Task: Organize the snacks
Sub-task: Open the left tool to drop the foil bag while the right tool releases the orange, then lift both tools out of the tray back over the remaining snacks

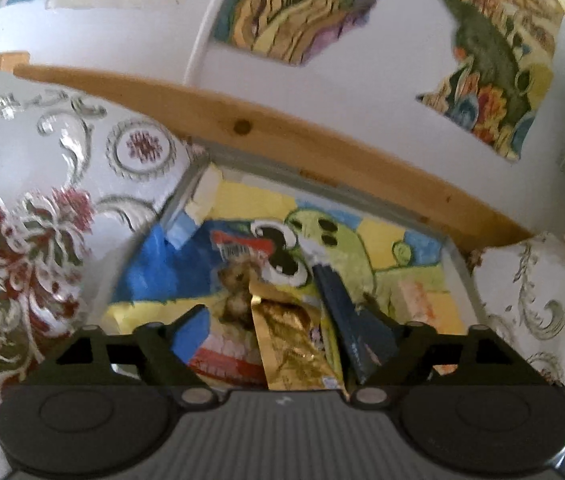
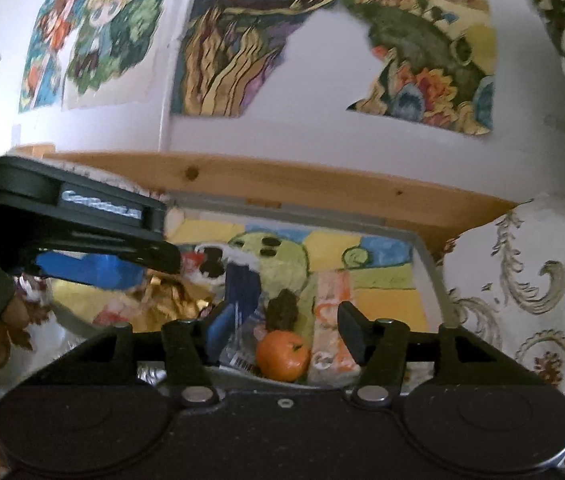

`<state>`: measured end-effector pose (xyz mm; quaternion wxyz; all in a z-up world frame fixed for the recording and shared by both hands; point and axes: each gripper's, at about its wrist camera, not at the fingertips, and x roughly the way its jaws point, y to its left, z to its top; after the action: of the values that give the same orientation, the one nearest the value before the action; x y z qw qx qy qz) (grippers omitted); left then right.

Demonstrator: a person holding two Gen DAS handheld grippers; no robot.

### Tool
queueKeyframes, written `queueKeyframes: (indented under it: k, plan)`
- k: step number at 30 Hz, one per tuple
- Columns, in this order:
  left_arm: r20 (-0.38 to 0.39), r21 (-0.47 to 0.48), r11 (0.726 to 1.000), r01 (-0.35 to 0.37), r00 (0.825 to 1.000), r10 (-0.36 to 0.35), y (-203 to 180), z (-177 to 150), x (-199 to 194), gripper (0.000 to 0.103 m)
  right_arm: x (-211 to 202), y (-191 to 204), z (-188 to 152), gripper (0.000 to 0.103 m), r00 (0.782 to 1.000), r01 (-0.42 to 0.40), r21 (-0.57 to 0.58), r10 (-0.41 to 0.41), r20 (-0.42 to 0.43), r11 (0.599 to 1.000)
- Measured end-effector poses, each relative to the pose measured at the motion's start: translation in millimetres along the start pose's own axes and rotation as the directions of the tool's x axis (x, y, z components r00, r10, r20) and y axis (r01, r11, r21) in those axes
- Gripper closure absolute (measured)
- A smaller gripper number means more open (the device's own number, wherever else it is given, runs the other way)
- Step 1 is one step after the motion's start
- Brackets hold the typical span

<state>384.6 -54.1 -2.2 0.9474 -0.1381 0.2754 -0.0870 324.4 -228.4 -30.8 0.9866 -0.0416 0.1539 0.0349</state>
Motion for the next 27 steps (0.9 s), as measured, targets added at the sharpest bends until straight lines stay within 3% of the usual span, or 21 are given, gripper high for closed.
queueKeyframes:
  k: [5,13,21,27]
  plan:
    - [0.075,0.005,1.000,-0.007,0.997,0.007,-2,6,-31,0.001,-26,-9,13,0.027,0.999,0.013,0.035,-0.015,0.049,0.999]
    - [0.171,0.073,0.997,-0.033,0.985,0.020,-10,3,-87,0.000,-77,-12,31,0.006,0.990,0.028,0.041,-0.033,0.135,0.999]
    - [0.258,0.102,0.990,-0.093,0.964,0.064,-8,-10,-146,0.000,-128,-5,33,0.001,0.980,0.016,0.037,-0.023,0.198,0.999]
    - [0.272,0.102,0.985,-0.142,0.956,0.109,1,-29,-179,0.000,-162,3,28,0.001,0.977,0.007,0.047,-0.016,0.214,0.999]
